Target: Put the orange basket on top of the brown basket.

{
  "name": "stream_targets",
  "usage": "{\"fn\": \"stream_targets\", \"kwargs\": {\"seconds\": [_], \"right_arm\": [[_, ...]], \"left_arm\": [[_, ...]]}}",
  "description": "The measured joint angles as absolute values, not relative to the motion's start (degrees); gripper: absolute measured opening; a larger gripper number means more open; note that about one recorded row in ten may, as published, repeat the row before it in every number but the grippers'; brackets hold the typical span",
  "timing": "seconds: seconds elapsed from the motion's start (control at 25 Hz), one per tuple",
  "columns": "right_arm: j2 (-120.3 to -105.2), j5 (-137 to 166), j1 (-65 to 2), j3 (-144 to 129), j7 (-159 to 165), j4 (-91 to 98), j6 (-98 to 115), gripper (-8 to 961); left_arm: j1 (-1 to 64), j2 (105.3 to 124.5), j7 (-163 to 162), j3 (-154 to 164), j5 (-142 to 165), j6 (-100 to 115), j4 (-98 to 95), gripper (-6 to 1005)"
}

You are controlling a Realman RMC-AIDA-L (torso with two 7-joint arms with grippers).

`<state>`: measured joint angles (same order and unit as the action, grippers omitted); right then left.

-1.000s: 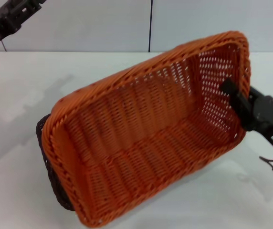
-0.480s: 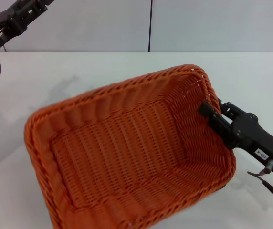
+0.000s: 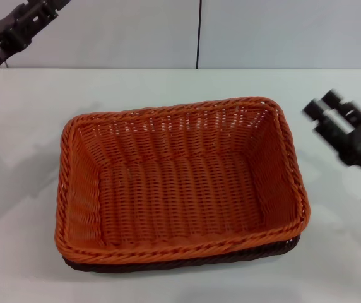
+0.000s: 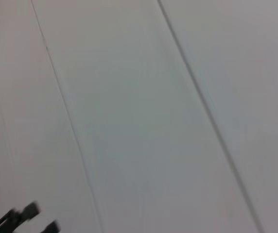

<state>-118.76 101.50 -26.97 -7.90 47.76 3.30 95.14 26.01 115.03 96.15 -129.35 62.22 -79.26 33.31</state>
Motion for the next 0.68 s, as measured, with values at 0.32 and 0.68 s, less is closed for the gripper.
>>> {"fn": "stream_targets", "kwargs": {"seconds": [0.32,0.68], "right_arm": [[-118.51,100.67,-26.37,0.81,49.37,12.34,96.89,609],[-118.16,84.09,-28.41,5.31,49.59,12.63,88.74,609]], "left_arm": [[23.06,117.29,96.75,-133.97,61.75,-82.46,34.19,859],[21.53,118.16,107.77,-145.85,60.31,-84.53,30.36,859]]}}
